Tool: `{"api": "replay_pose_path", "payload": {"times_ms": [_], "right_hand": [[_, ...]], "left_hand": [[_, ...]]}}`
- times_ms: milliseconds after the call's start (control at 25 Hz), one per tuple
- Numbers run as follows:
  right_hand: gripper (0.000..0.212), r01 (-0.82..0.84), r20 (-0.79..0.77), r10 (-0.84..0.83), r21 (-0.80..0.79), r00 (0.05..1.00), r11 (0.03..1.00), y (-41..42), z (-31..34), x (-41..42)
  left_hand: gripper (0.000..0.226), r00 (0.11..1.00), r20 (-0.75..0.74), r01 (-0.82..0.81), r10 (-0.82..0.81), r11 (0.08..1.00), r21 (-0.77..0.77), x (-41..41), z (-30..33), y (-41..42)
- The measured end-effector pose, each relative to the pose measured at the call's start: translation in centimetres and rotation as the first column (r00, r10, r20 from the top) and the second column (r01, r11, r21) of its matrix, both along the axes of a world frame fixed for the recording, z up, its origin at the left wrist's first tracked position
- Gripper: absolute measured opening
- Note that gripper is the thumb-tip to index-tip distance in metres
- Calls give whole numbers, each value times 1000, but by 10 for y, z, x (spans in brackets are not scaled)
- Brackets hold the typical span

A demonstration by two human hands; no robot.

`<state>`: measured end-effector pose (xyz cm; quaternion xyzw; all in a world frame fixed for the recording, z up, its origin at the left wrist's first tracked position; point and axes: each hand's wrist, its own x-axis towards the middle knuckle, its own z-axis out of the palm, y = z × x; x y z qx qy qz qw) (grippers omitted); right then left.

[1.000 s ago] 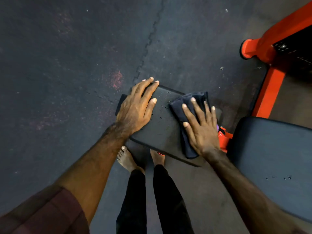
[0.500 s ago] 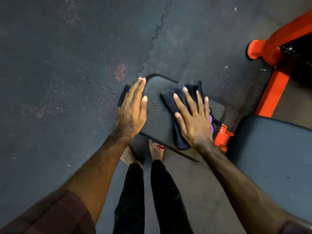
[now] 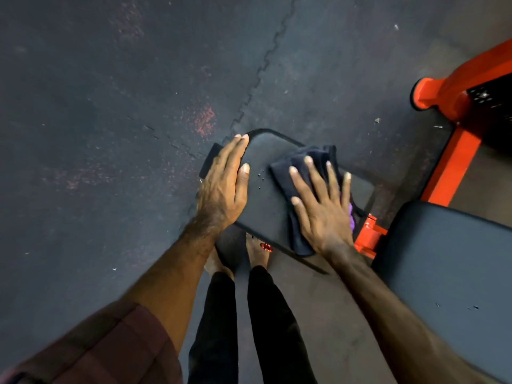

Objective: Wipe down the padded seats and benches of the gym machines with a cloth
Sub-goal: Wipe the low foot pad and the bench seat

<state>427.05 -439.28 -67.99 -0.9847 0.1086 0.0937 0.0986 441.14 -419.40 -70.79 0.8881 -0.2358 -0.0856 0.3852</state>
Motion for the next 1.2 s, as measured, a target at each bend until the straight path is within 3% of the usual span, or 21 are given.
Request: {"api": "replay_pose_path", "payload": {"times_ms": [120,200,280,440,520,600,680,880,1080,1120,1200], "right_hand": [[58,344,3,-345,16,939,939,-1,-9,30],[57,462,31,-463,44,886,886,22,-10,78],[56,335,52,-337,35,940,942,37,-7,94],[57,-49,43,48,26,998,998,10,1,27],[58,28,5,-28,16,1000,999,2,-2,21],[58,267,30,-268,24,963,963,19,-6,55],[58,369,44,-370,26,928,929,45,-5,85],[58,-50,26,50,9,998,999,34,4,5],[60,376,56,-376,25,925,926,81,-1,77],[60,361,53,-362,28,931,932,92,1,85],[59,154,78,-154,15,985,988,90,-3,63]], "left_hand": [[51,1000,-4,-5,5,1000,5,0,0,-1],[50,1000,5,-5,5,1000,-11,0,0,0],[50,1000,19,-1,1,1000,-21,0,0,0],[50,1000,0,-7,7,1000,-14,0,3,0],[50,1000,-2,-16,16,1000,-7,0,3,1],[50,1000,-4,-8,8,1000,-12,-1,2,1],[50,1000,-13,-5,5,1000,-17,0,0,1],[49,996,-90,-32,27,998,-58,-5,1,4],[46,984,-164,-89,76,993,-73,-25,3,31],[45,981,-178,-94,80,993,-70,-27,4,38],[44,976,-205,-91,76,994,-64,-32,10,50]]}}
